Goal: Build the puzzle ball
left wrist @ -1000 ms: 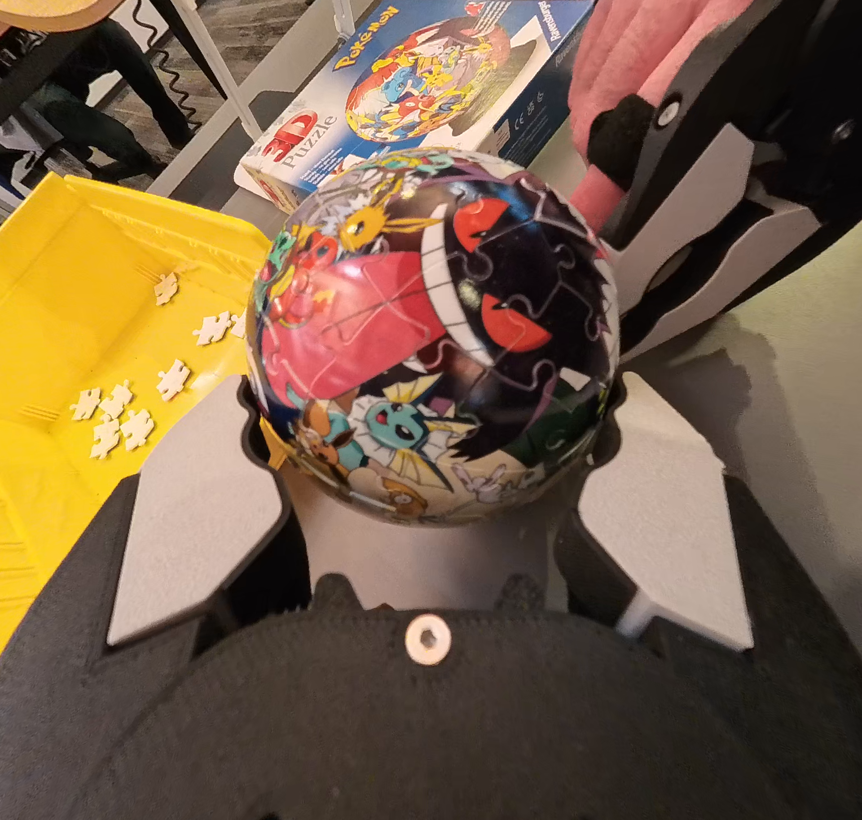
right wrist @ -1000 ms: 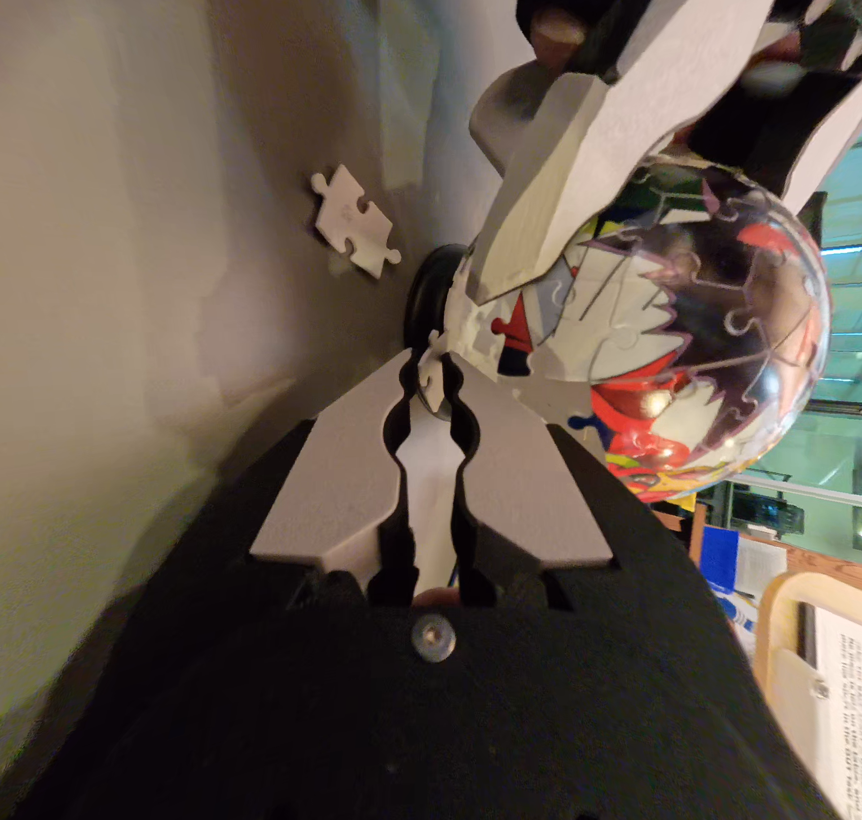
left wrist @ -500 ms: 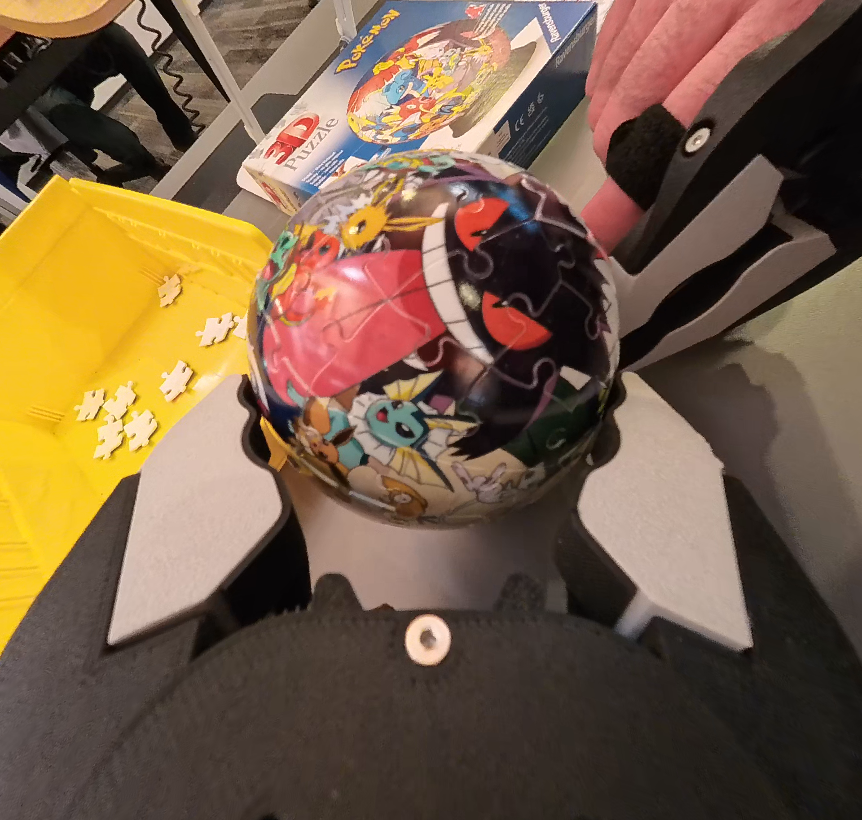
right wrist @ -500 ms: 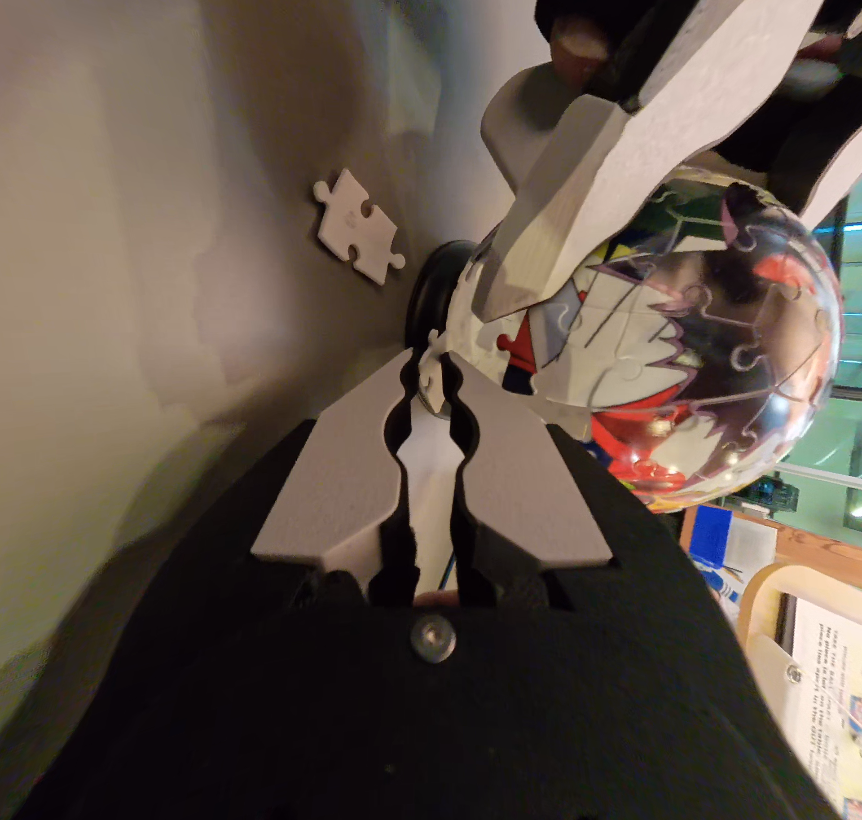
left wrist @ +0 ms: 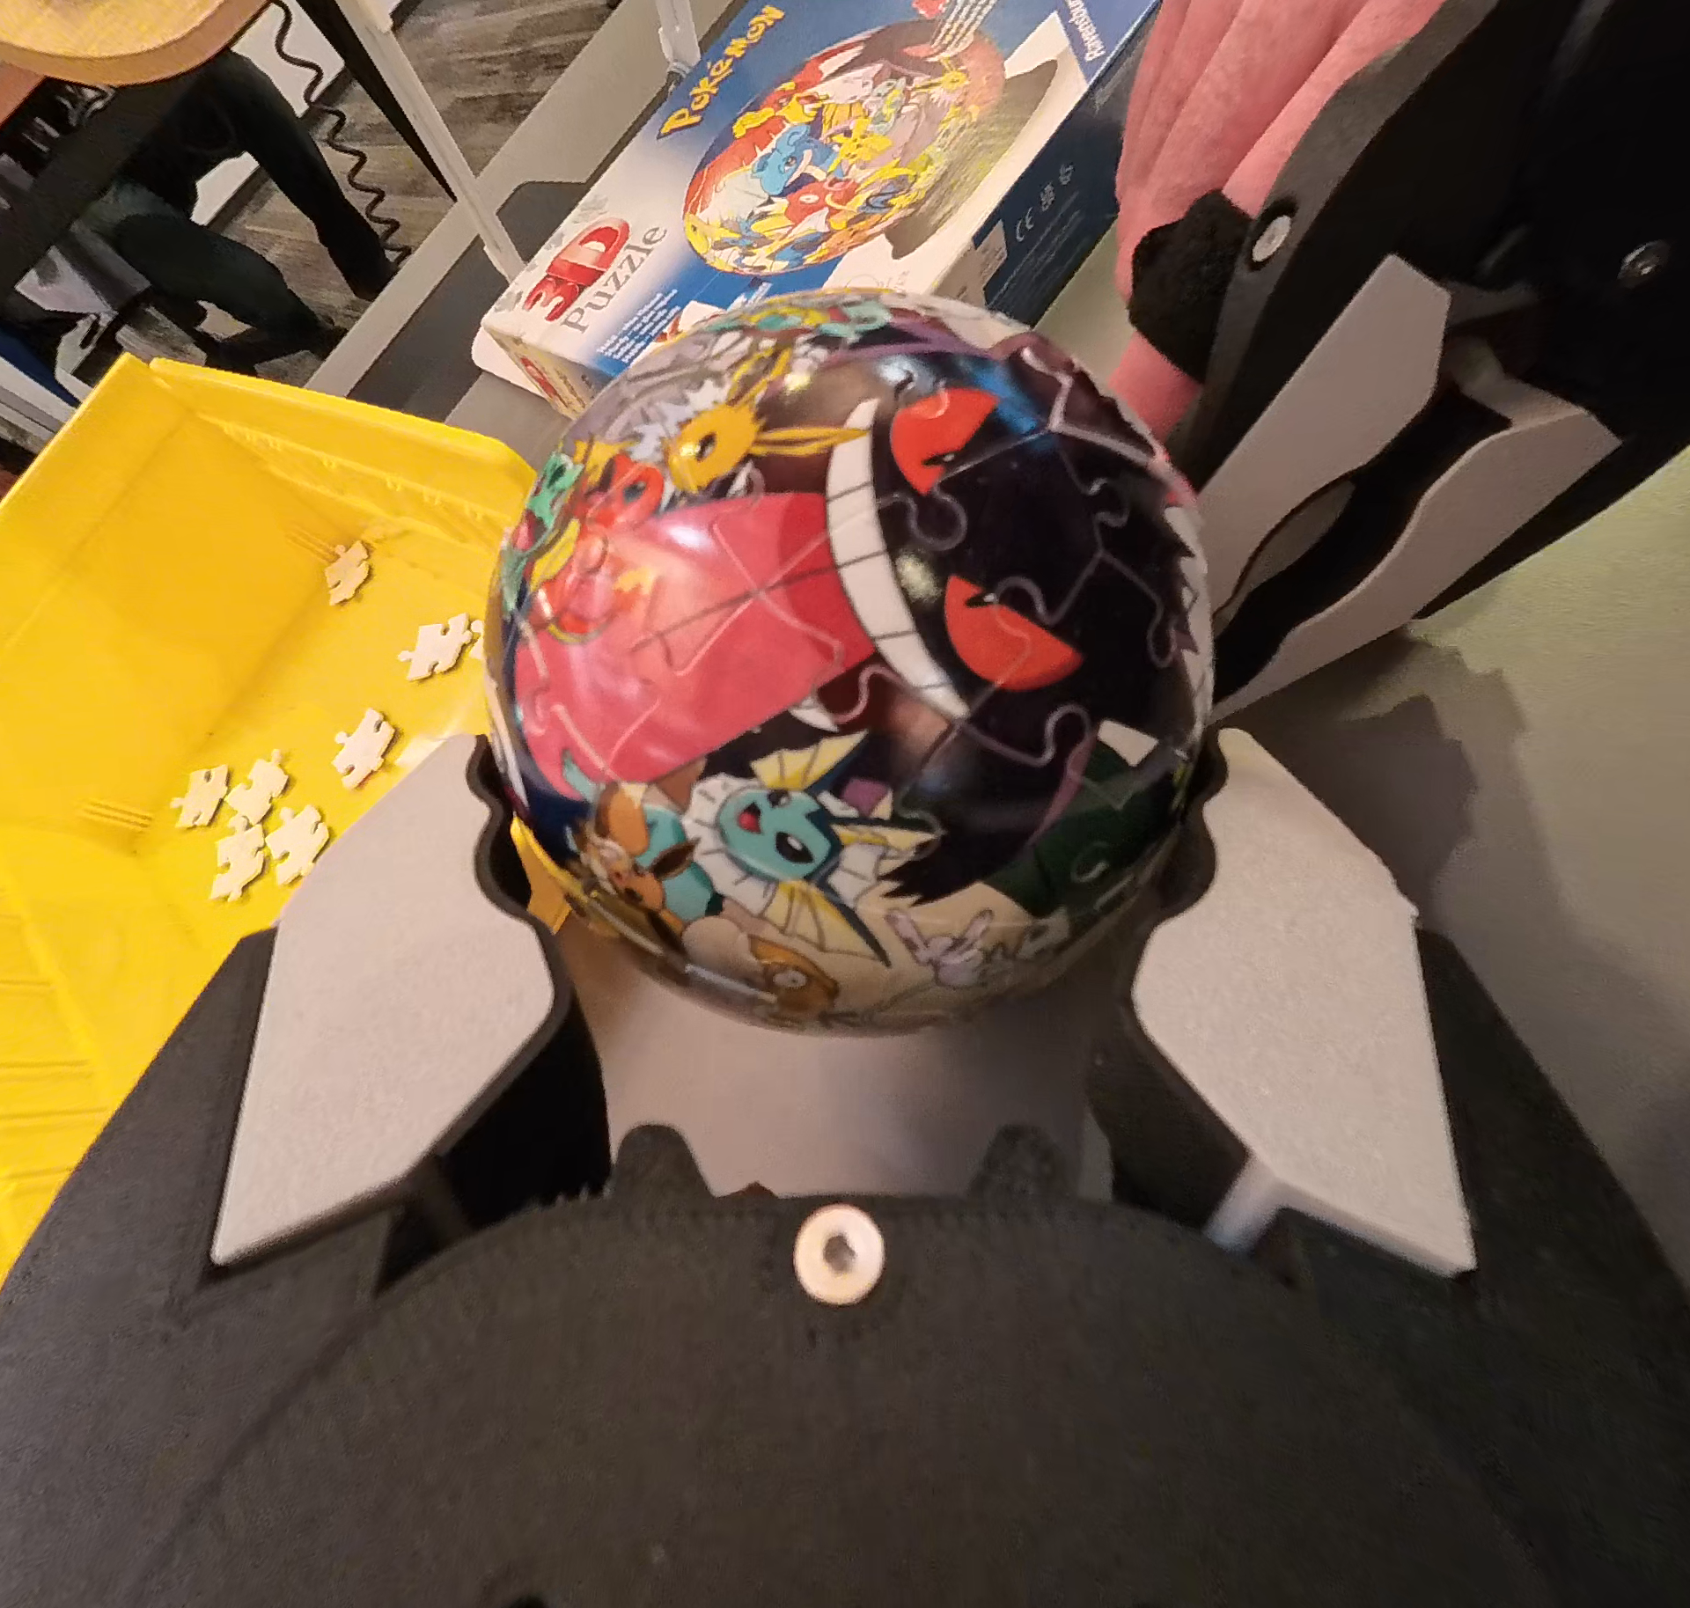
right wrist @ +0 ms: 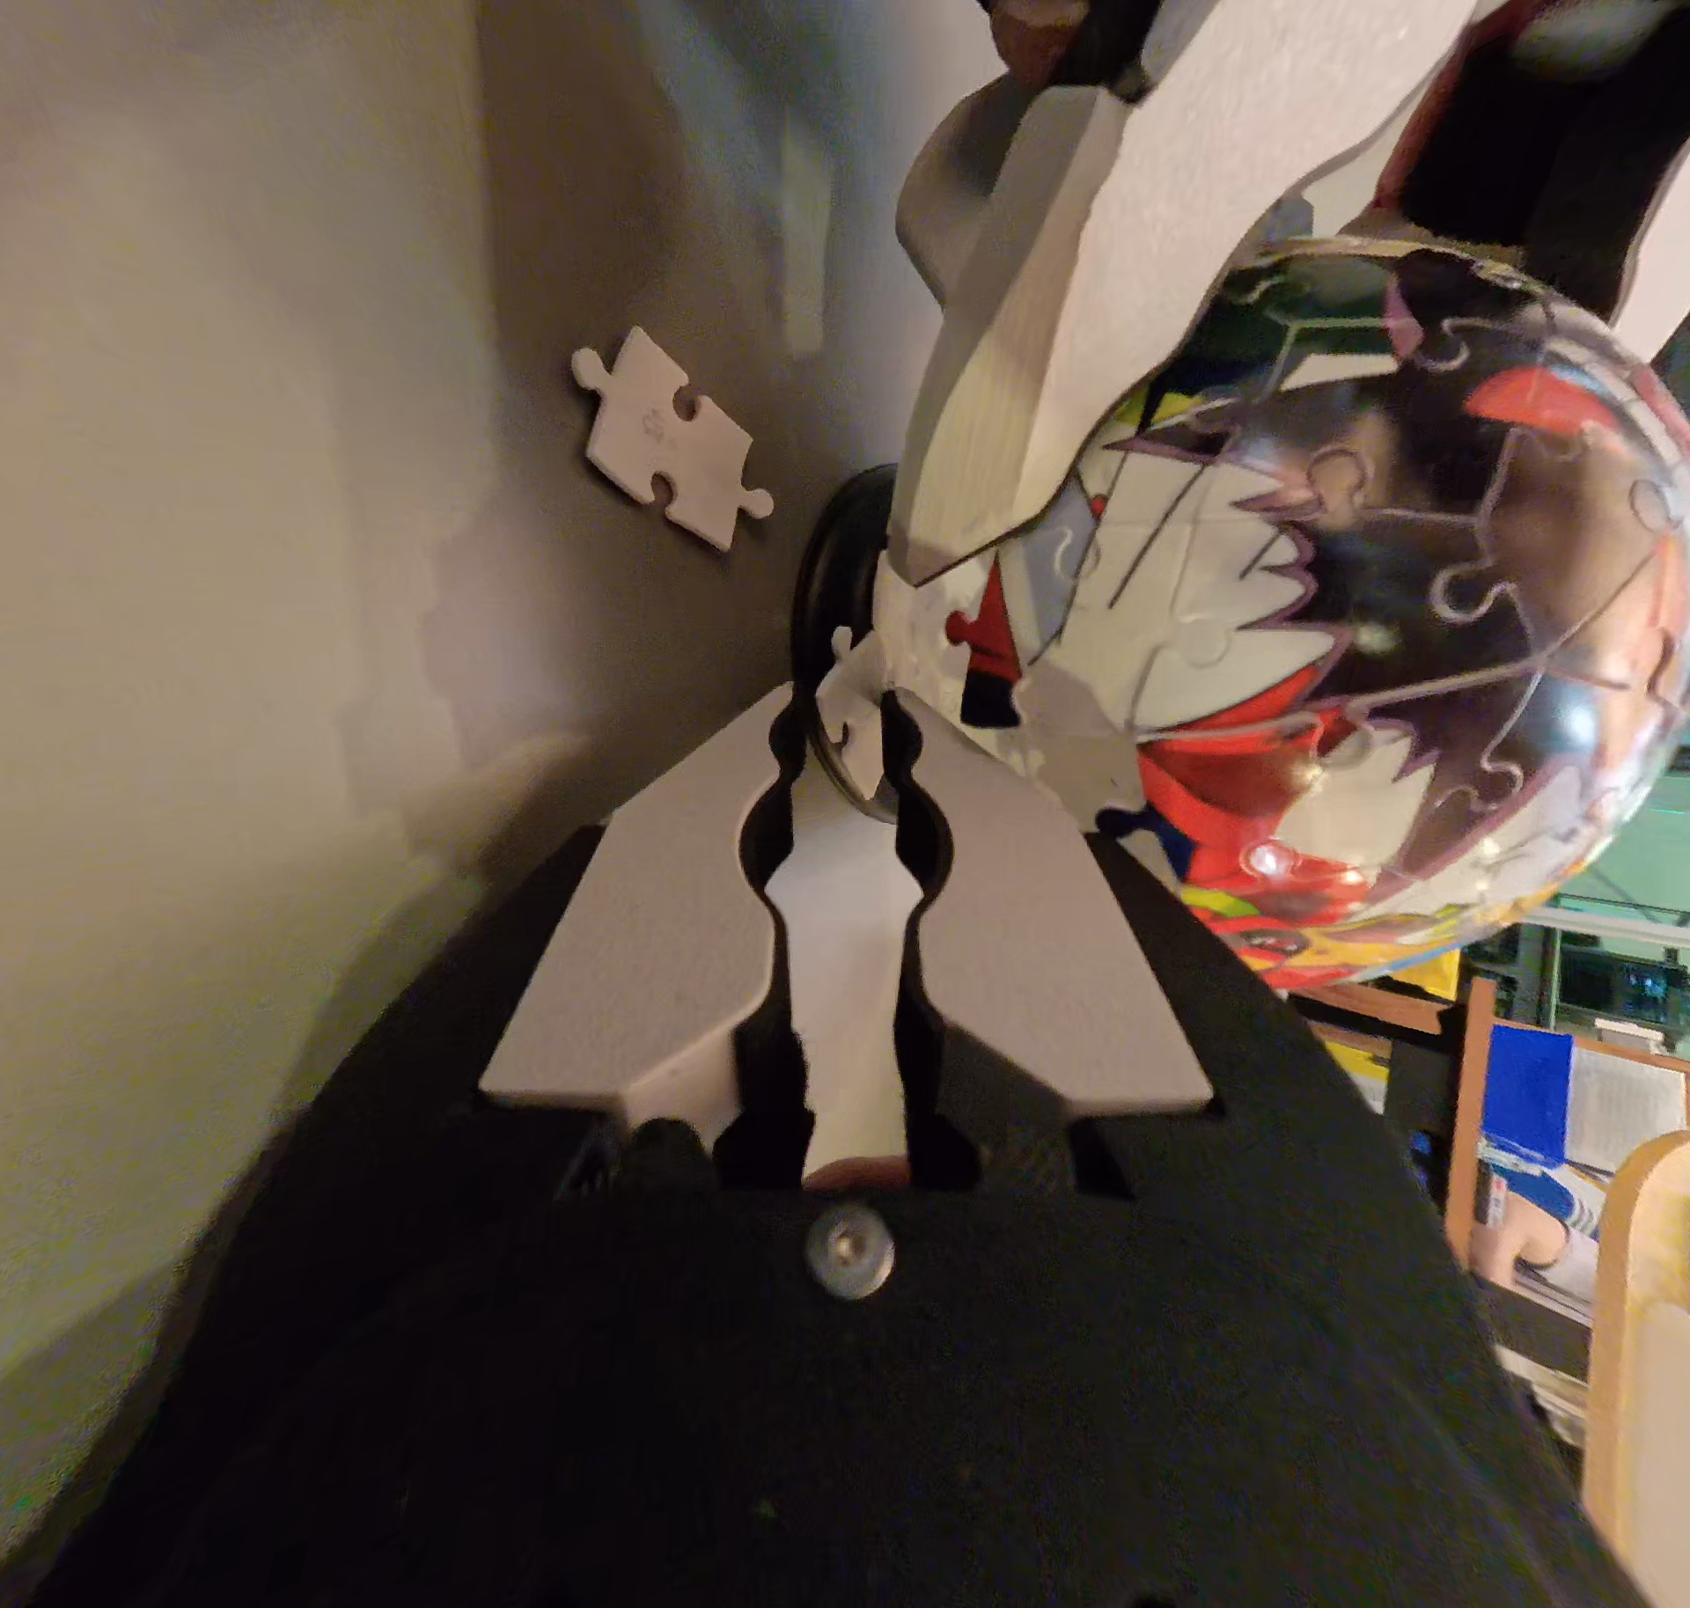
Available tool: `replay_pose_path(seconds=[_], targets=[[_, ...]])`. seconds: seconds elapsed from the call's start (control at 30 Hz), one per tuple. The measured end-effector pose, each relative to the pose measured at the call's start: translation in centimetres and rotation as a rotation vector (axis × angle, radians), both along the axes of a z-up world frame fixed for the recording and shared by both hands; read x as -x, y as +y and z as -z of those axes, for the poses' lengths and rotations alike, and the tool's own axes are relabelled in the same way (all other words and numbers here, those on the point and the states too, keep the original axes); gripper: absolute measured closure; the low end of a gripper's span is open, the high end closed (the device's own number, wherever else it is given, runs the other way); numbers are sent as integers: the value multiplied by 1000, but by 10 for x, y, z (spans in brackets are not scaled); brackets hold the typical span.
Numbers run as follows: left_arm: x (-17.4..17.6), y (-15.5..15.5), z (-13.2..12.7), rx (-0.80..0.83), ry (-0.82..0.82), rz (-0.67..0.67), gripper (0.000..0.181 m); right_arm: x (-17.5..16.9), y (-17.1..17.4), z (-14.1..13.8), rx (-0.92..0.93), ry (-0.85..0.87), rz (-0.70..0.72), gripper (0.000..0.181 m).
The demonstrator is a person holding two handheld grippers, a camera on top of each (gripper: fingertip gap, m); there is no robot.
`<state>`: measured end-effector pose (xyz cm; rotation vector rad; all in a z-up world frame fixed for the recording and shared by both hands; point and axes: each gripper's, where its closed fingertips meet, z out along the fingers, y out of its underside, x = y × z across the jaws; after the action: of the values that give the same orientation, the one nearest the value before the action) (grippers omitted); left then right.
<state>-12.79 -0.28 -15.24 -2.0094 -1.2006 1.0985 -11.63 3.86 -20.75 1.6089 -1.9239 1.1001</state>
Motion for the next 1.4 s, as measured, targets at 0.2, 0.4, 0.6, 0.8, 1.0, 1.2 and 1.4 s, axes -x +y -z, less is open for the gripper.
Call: replay_pose_path(seconds=[0.2,0.4,0.6,0.8,1.0,1.2,1.4], targets=[[0,0,0,6,-3,1,46,3,2,-2,-16,-72,-7,161],[0,0,0,6,-5,0,47,0,3,-4,-67,-189,-8,152],[0,0,0,4,-5,-1,46,-4,5,-4,-105,-288,3,146],[1,0,0,3,-8,-3,47,-7,4,-2,-119,-357,33,150],[1,1,-1,6,-10,-4,47,-8,2,0,-170,-446,83,150],[1,0,0,2,-8,-6,47,-10,3,1,-204,-504,104,147],[2,0,-1,5,-8,-5,47,-11,2,2,-229,-535,135,145]])
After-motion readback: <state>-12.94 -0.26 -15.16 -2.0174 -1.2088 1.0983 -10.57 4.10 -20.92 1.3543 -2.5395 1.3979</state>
